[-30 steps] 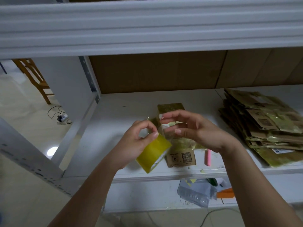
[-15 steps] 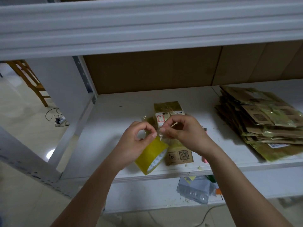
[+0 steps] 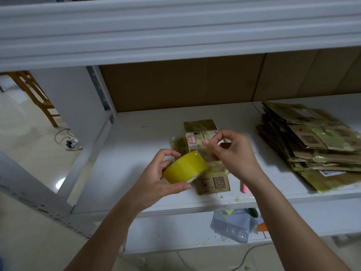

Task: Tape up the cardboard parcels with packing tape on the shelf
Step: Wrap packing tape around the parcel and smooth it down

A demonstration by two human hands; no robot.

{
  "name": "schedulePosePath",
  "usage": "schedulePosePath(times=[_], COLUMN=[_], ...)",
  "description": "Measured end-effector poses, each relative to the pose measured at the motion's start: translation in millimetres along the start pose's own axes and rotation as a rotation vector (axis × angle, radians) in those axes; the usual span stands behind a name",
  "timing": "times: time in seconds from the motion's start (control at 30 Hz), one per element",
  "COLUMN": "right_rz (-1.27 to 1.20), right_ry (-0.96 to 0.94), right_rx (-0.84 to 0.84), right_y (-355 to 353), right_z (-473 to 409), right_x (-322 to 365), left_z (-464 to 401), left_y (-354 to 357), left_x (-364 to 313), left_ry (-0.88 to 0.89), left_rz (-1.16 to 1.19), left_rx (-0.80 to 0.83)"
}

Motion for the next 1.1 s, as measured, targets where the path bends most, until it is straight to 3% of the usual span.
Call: schedulePosePath(times=[0.13, 0.3, 0.43, 0.53, 0.8, 1.1], right_rz=[0.172, 0.169, 0.153, 0.158, 0.032, -0.069], right_ry=[-0.043, 0.031, 0.072, 0.049, 0.149, 0.315], right_rx=[-0.089, -0.208, -0.285, -0.283, -0.279, -0.288], right_y=[-13, -24, -48, -52, -44, -42], right_z=[-3, 6, 10, 9, -5, -19], right_x=[-12, -36, -60, -72, -96, -130], left_z=[0, -6, -13, -17, -40, -59], left_y=[-8, -19, -35, -25, 2, 12], left_x=[-18, -36, -26, -17, -23, -9], left_ry=[0.12, 0.218, 0.15, 0.098, 0.17, 0.077], left_rz=[-0.184, -0.444, -0.65, -0.671, -1.155, -1.215], left_rx=[-0.029, -0.024, -0.089, -0.013, 0.028, 0.084])
Point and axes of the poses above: each hand's wrist, its own z-axis away from the middle knuckle, its own y-axis out of the palm, x = y × z, the point moved 8 cm from there along -z, towards the middle knuckle, and after that the axes turned 6 degrees about -x, right-handed, at the moved point
